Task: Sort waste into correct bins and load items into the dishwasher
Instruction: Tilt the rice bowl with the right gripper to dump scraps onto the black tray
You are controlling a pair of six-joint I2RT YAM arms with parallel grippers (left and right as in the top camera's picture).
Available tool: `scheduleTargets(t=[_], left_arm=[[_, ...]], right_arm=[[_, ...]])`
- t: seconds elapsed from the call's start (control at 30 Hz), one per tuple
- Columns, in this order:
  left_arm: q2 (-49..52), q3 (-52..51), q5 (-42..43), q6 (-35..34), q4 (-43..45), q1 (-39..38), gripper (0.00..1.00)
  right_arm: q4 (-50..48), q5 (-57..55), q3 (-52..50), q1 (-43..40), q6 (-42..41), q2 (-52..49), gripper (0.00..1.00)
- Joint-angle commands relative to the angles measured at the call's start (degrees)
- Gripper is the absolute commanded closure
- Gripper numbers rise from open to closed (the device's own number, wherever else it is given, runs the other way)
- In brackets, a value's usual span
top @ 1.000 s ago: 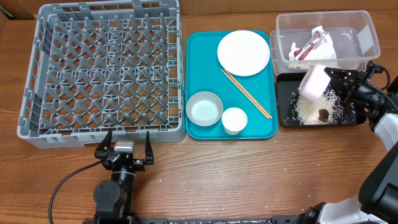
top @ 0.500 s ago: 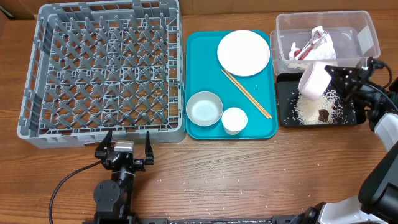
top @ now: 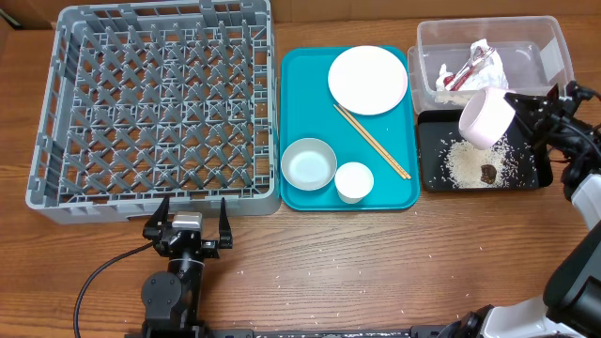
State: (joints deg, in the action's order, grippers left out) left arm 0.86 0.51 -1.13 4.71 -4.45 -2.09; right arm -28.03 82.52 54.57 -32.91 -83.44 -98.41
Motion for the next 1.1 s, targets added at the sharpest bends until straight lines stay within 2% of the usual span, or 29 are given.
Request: scheduleTargets(t=[0.0, 0.27, 0.47, 0.7, 0.77, 0.9, 1.07], left_arm=[[-0.5, -0.2, -0.3, 0.9, 0.2, 0.6, 0.00], [-0.5, -0.2, -0.3, 0.9, 0.2, 0.6, 0.00], [-0.5, -0.2, -0.3, 0.9, 0.2, 0.6, 0.00], [-0.5, -0.2, -0.3, 0.9, 0.2, 0.6, 0.00], [-0.5, -0.2, -0.3, 0.9, 0.2, 0.6, 0.00], [-0.5, -0.2, -0.3, 0.9, 0.2, 0.6, 0.00], [-0.5, -0.2, -0.3, 0.9, 0.2, 0.6, 0.00]], right_arm=[[-1.4, 0.7, 0.1, 0.3, -5.1, 1.1, 0.96], [-8.8, 2.1, 0.2, 0.4, -5.0, 1.3, 0.96], [-13.8, 1.3, 0.2, 0.2, 7.1, 1.3, 0.96], [-22.8, 4.8, 0.2, 2.5, 5.5, 1.3, 0.96], [-20.5, 3.9, 0.1, 3.2, 6.8, 1.2, 0.96], [-6.2, -1.7, 0.1, 5.3, 13.4, 1.2, 0.96], [8.5, -7.0, 0.1, 9.0, 27.9, 1.2, 0.96]])
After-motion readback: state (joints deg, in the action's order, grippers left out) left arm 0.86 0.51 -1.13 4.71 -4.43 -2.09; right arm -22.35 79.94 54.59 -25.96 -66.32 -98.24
